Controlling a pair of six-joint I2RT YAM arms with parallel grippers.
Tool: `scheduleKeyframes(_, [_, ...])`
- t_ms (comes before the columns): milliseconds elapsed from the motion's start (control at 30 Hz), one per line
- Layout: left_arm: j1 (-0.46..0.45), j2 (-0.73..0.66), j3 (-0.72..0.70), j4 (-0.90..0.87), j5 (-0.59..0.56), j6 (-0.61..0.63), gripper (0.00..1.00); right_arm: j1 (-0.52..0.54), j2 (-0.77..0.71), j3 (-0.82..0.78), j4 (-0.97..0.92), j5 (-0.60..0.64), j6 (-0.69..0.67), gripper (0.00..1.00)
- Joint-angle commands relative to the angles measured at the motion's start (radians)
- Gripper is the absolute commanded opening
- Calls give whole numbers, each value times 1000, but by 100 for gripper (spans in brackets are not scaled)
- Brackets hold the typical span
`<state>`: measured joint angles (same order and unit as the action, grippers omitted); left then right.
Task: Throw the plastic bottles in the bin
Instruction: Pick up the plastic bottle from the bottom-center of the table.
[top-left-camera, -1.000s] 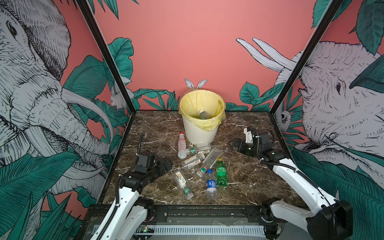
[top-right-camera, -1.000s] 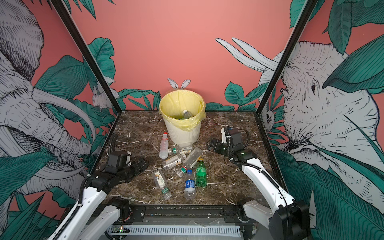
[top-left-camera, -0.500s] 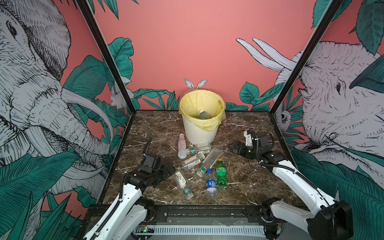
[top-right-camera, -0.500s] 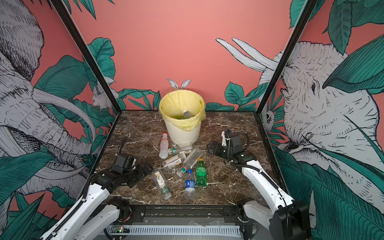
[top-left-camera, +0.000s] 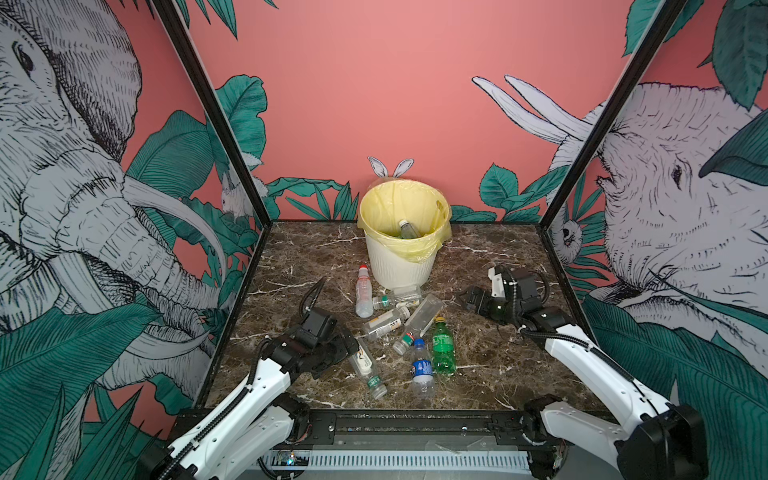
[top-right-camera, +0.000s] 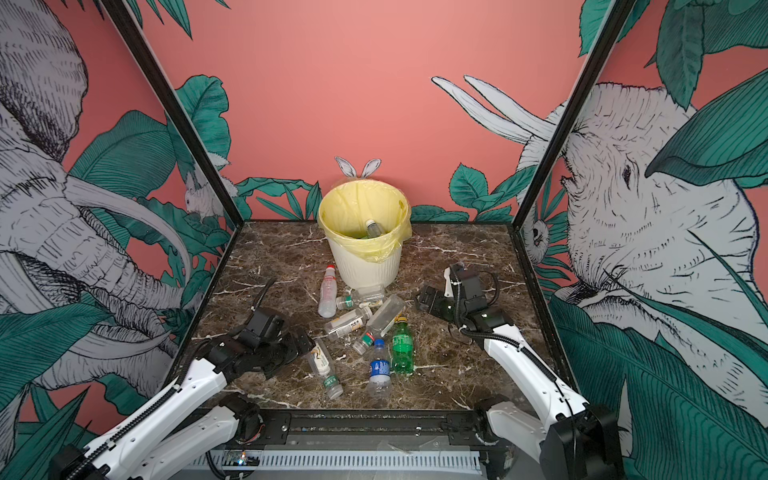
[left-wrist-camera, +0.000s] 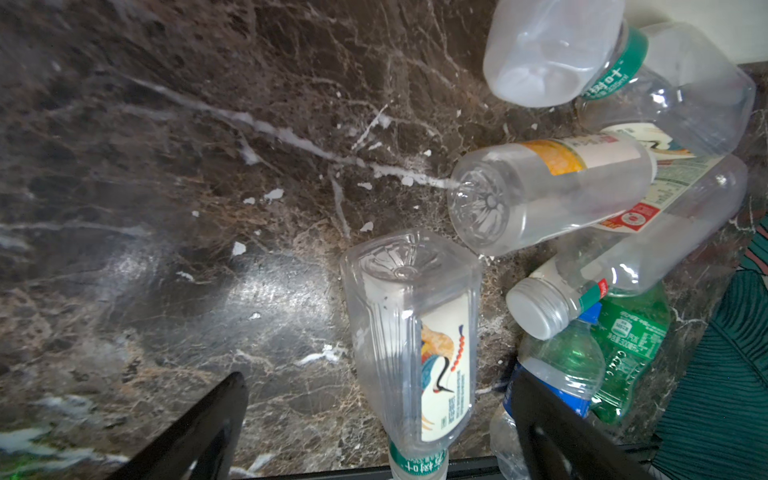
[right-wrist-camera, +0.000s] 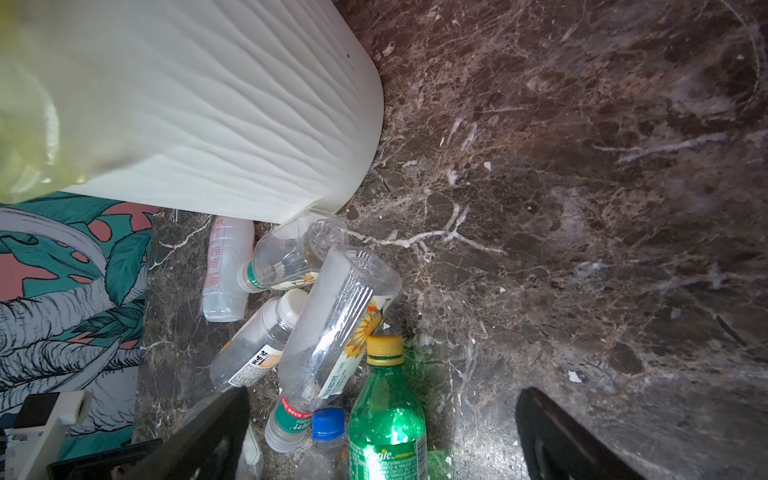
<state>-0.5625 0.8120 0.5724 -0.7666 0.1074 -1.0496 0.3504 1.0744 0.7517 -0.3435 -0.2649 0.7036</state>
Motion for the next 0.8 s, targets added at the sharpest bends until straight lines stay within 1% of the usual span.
scheduleKeyframes(0, [-38,13,-20,36,-35,-61,99,-4,-20,-12,24,13,9,99])
scheduleKeyframes(167, [-120,69,-26,81,-66,-109,99,-4,-28,-26,26,15,11,99])
scheduleKeyframes(233, [-132,93,-26,95,-76,-120,99,-4,-31,-29,27,14,14,99])
scheduleKeyframes(267, [-161,104,-26,102,-80,-124,99,-4,-34,-32,27,15,14,99])
scheduleKeyframes(300, [-171,113,-27,108,-83,-128,99,-4,-36,-35,28,16,14,99])
scheduleKeyframes(600, [-201,187,-44,168,-94,-144,99,-5,-52,-46,9,29,7,99])
scheduleKeyframes(767, [-204,197,-65,189,-113,-154,99,-6,-55,-54,9,32,7,99])
